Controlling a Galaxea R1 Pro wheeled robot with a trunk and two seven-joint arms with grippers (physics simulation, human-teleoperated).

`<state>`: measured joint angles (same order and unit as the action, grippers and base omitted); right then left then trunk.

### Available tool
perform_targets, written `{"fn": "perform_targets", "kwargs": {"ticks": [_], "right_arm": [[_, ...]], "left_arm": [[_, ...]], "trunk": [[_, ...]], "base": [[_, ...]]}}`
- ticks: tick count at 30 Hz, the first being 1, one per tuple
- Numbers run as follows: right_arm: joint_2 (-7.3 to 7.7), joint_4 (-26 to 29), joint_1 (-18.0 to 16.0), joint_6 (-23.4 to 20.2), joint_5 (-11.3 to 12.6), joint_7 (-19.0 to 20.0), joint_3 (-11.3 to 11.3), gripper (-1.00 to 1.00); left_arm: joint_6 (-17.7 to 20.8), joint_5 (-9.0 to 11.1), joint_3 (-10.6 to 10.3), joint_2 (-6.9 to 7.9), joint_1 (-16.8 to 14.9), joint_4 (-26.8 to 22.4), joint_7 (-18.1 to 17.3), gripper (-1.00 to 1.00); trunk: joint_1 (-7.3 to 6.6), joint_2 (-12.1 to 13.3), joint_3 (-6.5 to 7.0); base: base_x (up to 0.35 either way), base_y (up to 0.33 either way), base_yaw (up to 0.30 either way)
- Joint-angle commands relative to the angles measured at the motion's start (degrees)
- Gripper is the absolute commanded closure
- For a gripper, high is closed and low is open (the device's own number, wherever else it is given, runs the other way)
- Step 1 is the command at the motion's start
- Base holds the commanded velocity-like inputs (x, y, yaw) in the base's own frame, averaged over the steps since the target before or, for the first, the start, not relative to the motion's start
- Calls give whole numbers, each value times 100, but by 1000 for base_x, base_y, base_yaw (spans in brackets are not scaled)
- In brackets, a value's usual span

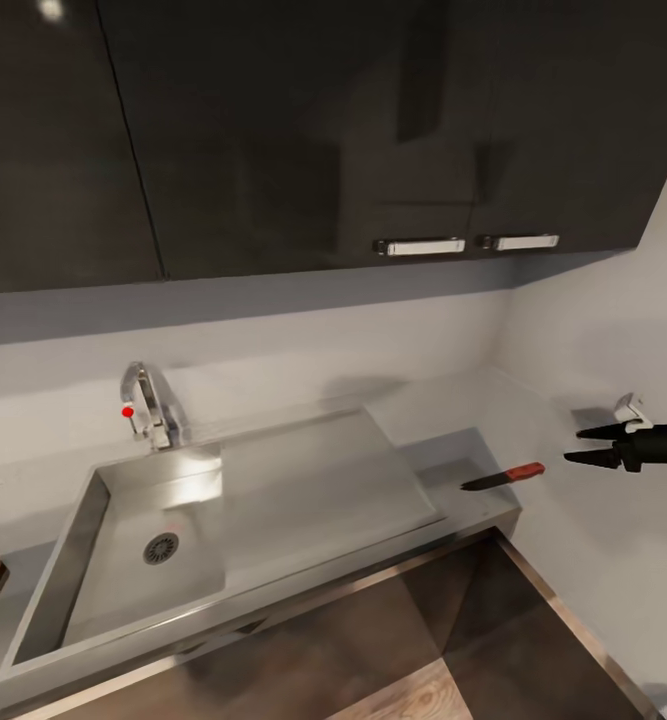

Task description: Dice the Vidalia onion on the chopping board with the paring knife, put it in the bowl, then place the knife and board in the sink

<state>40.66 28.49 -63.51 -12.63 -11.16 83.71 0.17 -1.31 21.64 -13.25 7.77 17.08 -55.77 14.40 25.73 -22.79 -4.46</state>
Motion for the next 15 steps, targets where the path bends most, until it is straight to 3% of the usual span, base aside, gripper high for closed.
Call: {"fn": "perform_targets", "kwargs": {"ticks": [1, 8, 15], "right_arm": [[2, -45, -4, -58, -20, 23, 1, -100], [2, -105, -4, -56, -34, 23, 1, -100], [4, -115, -4, -56, -41, 23, 6, -100]], "left_arm": [[-12, 59, -29, -6, -2, 2, 45, -100], [-10, 65, -19, -28, -3, 52, 45, -100], [-9, 62, -17, -34, -3, 70, 45, -100]], "trunk": [[5, -13, -12], [5, -13, -12], [5, -13, -12]], "base": [[116, -271, 0], [121, -273, 0], [38, -74, 0]]}}
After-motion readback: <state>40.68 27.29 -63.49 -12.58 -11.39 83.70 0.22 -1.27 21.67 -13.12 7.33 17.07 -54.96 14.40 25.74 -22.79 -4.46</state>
